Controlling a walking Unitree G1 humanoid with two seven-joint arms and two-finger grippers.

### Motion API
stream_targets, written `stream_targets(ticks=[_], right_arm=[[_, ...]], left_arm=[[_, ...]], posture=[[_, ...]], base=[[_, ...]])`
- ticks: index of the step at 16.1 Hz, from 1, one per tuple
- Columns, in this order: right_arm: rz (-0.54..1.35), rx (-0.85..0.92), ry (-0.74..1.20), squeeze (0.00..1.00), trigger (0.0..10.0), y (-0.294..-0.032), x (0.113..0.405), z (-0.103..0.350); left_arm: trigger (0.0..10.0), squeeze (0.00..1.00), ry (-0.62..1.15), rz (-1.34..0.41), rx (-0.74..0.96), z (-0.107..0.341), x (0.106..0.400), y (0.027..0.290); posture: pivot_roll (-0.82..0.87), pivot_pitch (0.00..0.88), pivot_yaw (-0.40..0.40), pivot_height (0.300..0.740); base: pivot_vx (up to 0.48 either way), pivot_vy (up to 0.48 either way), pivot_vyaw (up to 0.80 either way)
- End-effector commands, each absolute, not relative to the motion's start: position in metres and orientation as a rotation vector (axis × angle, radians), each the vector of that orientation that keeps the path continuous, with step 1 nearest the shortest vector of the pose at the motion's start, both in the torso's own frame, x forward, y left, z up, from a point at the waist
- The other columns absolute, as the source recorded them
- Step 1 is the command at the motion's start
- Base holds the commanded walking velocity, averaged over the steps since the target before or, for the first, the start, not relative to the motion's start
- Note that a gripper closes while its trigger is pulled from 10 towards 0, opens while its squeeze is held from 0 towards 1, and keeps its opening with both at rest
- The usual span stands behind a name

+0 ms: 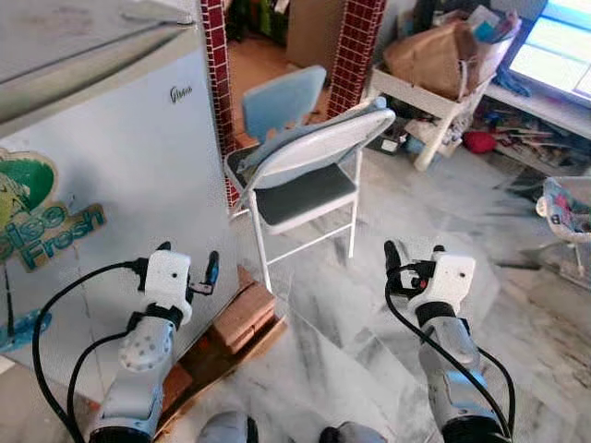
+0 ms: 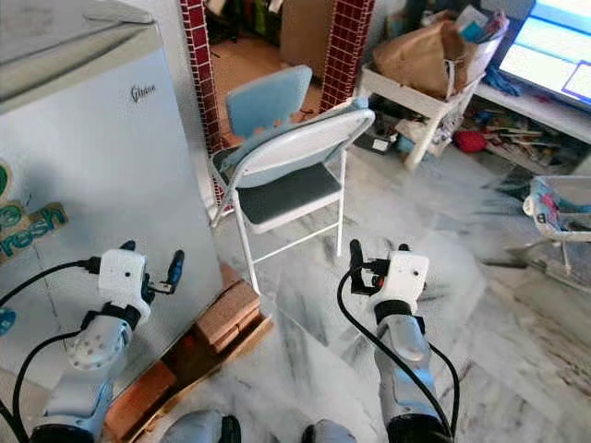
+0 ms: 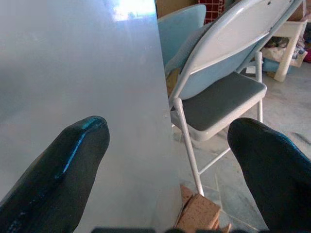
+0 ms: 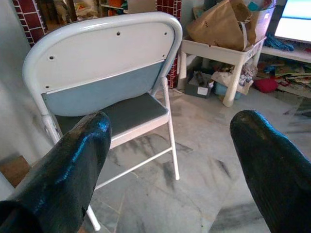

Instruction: Restocking fridge

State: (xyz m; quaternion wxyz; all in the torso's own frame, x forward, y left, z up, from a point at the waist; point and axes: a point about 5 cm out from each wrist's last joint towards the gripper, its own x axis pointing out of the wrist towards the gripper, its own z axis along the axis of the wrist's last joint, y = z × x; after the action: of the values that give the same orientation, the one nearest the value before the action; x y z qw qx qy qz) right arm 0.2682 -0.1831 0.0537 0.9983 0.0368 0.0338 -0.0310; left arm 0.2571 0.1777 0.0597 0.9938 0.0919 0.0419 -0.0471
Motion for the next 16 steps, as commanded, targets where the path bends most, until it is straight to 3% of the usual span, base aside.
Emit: stream_targets(ticks=[1,11,16], right_arm=[[-0.068,0.065,0.066,0.0,10.0,-0.1859,0.2684,0.054],[-0.066,0.058,0.068,0.0,10.0,-0.1857,0.2707,0.0543],[-0.069,0.056,0.069,0.0,10.0,-0.1868,0.2715,0.0542]], left_arm=[[10.0,0.0,0.08,-0.111,0.184,0.0622,0.2567,0.1741],[10.0,0.0,0.083,-0.113,0.191,0.0629,0.2578,0.1731],[10.0,0.0,0.084,-0.112,0.191,0.063,0.2588,0.1722]], posture=[[0.11,0.068,-0.031,0.74],[0.11,0.067,-0.031,0.74],[0.11,0.065,-0.032,0.74]], base=[[-0.244,0.0,0.0],[-0.024,0.0,0.0],[-0.255,0.0,0.0]])
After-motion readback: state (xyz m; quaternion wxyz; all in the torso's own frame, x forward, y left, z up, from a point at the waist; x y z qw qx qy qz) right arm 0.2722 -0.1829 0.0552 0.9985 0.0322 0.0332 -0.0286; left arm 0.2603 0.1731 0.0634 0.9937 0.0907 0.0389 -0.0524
